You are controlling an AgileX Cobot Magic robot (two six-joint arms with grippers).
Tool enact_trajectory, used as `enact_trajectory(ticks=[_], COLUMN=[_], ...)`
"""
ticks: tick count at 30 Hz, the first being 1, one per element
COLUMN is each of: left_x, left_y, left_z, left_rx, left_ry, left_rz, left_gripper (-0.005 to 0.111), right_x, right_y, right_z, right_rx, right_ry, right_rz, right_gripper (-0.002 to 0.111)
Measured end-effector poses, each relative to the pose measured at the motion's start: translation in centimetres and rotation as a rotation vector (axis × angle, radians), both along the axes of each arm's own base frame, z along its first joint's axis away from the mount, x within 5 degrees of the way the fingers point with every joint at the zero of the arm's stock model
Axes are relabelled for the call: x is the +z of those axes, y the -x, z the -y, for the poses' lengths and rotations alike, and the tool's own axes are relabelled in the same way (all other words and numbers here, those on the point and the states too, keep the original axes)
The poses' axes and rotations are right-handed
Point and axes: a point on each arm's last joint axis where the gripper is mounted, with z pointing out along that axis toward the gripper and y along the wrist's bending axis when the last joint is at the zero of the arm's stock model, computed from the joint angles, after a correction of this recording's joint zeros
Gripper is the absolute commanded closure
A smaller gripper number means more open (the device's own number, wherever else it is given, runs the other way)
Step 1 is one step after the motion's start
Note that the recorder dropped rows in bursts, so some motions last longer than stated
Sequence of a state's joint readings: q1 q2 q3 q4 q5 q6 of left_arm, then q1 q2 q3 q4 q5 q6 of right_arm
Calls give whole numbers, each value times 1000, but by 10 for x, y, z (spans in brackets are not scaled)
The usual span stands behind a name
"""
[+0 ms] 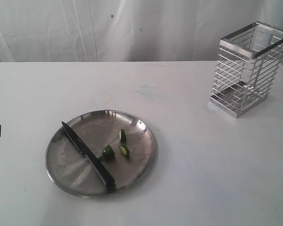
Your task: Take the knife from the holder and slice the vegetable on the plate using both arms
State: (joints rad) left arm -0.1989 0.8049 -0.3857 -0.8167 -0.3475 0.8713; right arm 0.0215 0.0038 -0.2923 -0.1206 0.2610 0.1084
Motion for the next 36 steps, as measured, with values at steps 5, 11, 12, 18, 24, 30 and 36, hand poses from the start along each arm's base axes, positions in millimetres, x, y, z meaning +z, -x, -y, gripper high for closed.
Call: enact_trajectory(ticks=[5, 11, 12, 18, 24, 30, 36], left_x=[0, 0, 0, 0, 4, 39, 64], left_y=[0, 0, 0, 0, 6, 58, 114], left_z=[0, 0, 0, 0, -4, -20, -27], left_rx=[0, 0, 0, 0, 2, 70, 155], left_ry=[0, 0, 0, 0, 11, 45, 40], left_rz=[0, 0, 0, 0, 14, 253, 582], left_gripper=[107, 107, 107, 107, 107, 107, 107], right_x=[-82, -92, -92, -92, -92, -92, -92], right_y=[-23, -22, -22, -22, -22, -22, -22], right_z=[-1, 2, 2, 2, 2, 2, 2], right_rx=[3, -45, -45, -45, -45, -45, -45], right_ry=[-53, -67, -67, -67, -67, -67, -67], right_rz=[-173, -261, -261, -261, -263, -263, -263], right_gripper=[108, 108, 108, 108, 108, 108, 108])
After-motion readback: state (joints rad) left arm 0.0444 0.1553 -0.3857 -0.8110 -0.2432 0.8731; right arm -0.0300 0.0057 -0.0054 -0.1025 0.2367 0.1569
